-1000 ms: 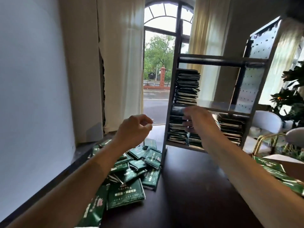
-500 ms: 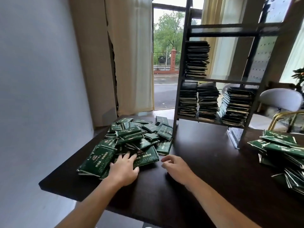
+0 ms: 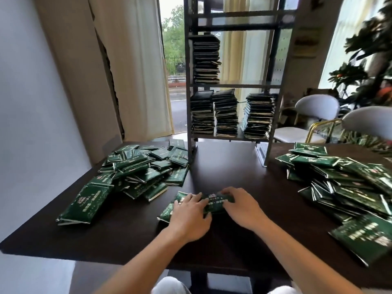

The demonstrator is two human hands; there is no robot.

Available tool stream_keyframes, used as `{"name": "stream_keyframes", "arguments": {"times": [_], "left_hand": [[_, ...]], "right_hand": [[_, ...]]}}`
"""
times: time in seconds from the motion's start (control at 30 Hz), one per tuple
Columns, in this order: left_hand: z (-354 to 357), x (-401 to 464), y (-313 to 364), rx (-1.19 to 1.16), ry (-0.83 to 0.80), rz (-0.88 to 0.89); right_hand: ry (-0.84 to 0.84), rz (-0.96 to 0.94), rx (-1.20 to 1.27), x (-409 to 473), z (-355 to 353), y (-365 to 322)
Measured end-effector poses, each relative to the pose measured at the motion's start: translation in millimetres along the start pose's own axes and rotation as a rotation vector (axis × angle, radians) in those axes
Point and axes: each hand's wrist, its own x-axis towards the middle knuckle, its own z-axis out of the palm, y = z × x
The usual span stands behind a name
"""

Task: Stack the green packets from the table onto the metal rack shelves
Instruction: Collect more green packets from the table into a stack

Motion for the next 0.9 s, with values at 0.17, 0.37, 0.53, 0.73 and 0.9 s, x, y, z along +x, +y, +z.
{"name": "stream_keyframes", "arguments": {"times": [0.17, 0.37, 0.53, 0.73, 0.9], "left_hand": [[17.8, 25.4, 43.9, -0.11, 0.027, 0.1], [3.4, 49.1, 36.5, -0.069, 0.064, -0.048], [-13.2, 51.4, 10.1, -0.113, 0.007, -0.19], [-23.8, 68.9, -0.1, -0.44, -0.024, -0.369], [-15.3, 89.4, 2.5, -0.818, 0.091, -0.329]], "right_hand": [[0.026, 0.047, -0.054, -2.1, -30.7, 40.1], [0.056, -0.032, -0.158, 12.9, -46.7, 63.2], [-0.141, -0.225, -0.196, 26.9, -36.9, 56.3], [-0.204, -0.174, -0.425, 52.0, -37.3, 46.5], [-0.14, -0.016, -0.413, 63.6, -40.3, 53.5]]}}
